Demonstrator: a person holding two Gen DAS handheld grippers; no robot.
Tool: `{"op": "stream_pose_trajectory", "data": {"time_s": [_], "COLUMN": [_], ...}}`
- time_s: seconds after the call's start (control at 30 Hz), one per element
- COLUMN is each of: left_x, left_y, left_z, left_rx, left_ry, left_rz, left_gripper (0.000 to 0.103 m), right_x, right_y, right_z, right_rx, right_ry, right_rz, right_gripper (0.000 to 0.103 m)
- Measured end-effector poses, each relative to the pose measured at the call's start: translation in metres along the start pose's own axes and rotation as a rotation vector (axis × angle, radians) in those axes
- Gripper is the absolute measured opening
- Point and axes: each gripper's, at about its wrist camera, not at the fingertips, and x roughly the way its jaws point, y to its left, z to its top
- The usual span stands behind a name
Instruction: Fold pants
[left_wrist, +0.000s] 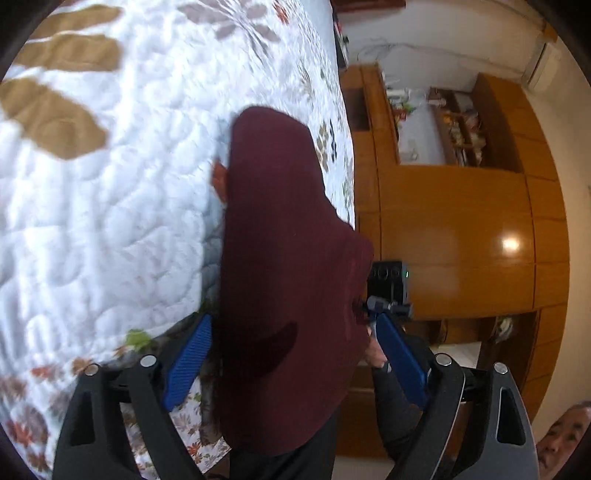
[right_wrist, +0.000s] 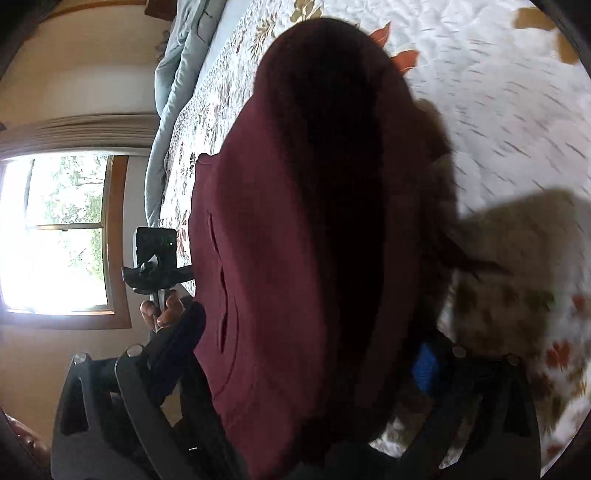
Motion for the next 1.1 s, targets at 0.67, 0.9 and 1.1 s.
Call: {"op": "stream_pose_trajectory", "data": {"time_s": [0.67,0.9,1.1], "left_x": [0.012,-0.058,-0.157], "left_y": [-0.034,-0.062,-0.058], "left_z": [-0.015,0.007,0.071], "left_rx": [0.095,0.153,0.153], "left_ry": [0.037,-0.088,-0.240], "left_rz": [0.230,0.226,0.324], "left_gripper": [0.032,0.031,0.031], "right_x": [-0.004,0.025,0.103], "right_y": [0.073,0.151,0.215], "right_z": [-0.021,0.012,0.092], "right_rx": [-0.150,-0.254,-0.304], "right_ry": [-0.118,-0.131,-0.130], "right_rz": [-0.204,-0.217,-0.171], "right_gripper": [0.038,0.038,0.038]}}
